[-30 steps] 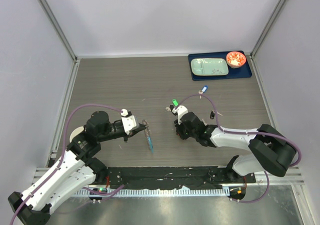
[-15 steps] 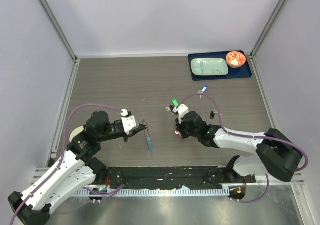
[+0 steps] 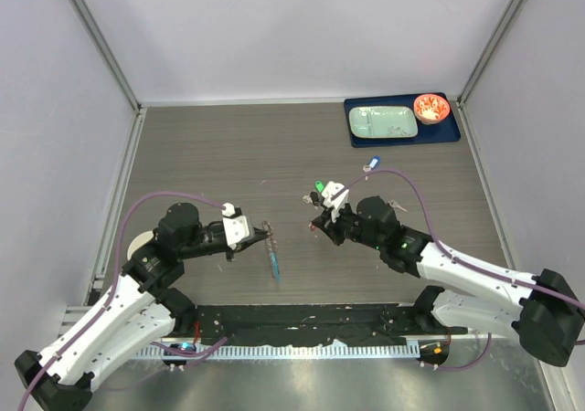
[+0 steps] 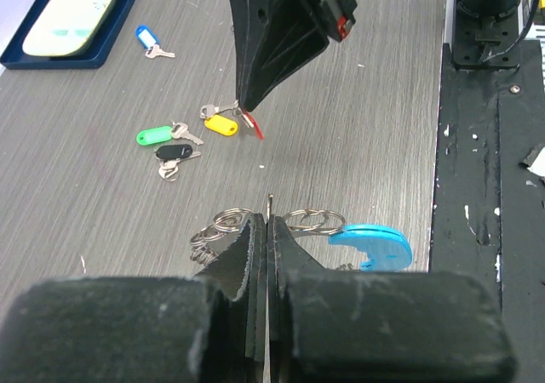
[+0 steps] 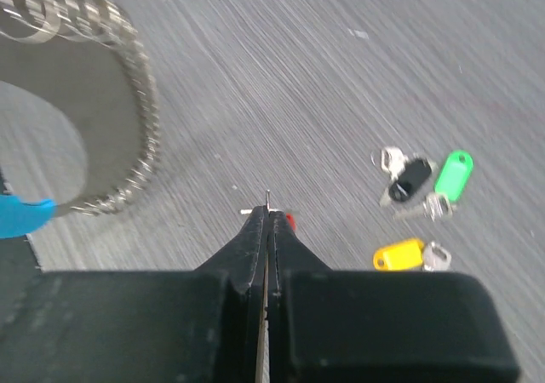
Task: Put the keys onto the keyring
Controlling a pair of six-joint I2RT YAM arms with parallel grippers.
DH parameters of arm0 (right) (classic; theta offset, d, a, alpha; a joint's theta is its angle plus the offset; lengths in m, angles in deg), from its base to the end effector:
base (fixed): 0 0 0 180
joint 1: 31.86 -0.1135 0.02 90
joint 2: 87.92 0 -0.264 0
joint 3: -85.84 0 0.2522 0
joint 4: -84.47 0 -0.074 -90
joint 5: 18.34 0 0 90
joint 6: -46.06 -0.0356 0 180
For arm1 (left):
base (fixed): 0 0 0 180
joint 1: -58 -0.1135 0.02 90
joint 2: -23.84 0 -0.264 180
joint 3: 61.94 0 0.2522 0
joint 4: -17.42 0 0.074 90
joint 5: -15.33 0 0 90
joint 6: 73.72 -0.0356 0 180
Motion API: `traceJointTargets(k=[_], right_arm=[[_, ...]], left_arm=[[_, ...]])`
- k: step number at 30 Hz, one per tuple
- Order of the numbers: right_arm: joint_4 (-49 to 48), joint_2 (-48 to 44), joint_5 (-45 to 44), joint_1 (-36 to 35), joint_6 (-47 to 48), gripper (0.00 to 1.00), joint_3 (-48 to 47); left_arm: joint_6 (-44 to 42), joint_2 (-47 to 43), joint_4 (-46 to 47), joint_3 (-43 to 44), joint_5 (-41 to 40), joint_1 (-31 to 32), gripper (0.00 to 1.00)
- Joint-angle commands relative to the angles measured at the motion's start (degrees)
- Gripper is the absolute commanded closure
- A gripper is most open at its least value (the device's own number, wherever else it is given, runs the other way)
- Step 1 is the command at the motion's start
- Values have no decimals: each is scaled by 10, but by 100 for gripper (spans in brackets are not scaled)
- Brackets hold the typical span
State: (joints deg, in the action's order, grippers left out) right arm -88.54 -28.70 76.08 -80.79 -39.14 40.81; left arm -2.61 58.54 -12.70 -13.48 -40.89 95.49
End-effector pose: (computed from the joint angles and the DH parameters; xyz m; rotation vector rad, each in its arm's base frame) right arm 0.1500 0.1763 0.2389 -0.9433 1.7461 0.5814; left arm 0.1048 -0.1054 0.2946 1.2311 1.4164 -0.7697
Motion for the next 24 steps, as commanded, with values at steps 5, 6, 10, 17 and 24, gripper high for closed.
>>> traceJointTargets(k=[5,6,10,17,24], right_arm=[[-106,-38,135,-9,32,99,-9],[-114,-36,142,-10,33,99,-11],[-159,-15,182,-10,43,99,-25],[-195,14,201,-11,40,99,-34],[-226,3,213,-11,-5,99,-4]], left_arm=[[-63,14,-7,36,24,2,100],[-78,23,-15,57,27,2,100],[-108,72,-59,113,29,1,100],[-142,136,-96,160,24,2,100],[-125,122,-57,109,55,2,100]])
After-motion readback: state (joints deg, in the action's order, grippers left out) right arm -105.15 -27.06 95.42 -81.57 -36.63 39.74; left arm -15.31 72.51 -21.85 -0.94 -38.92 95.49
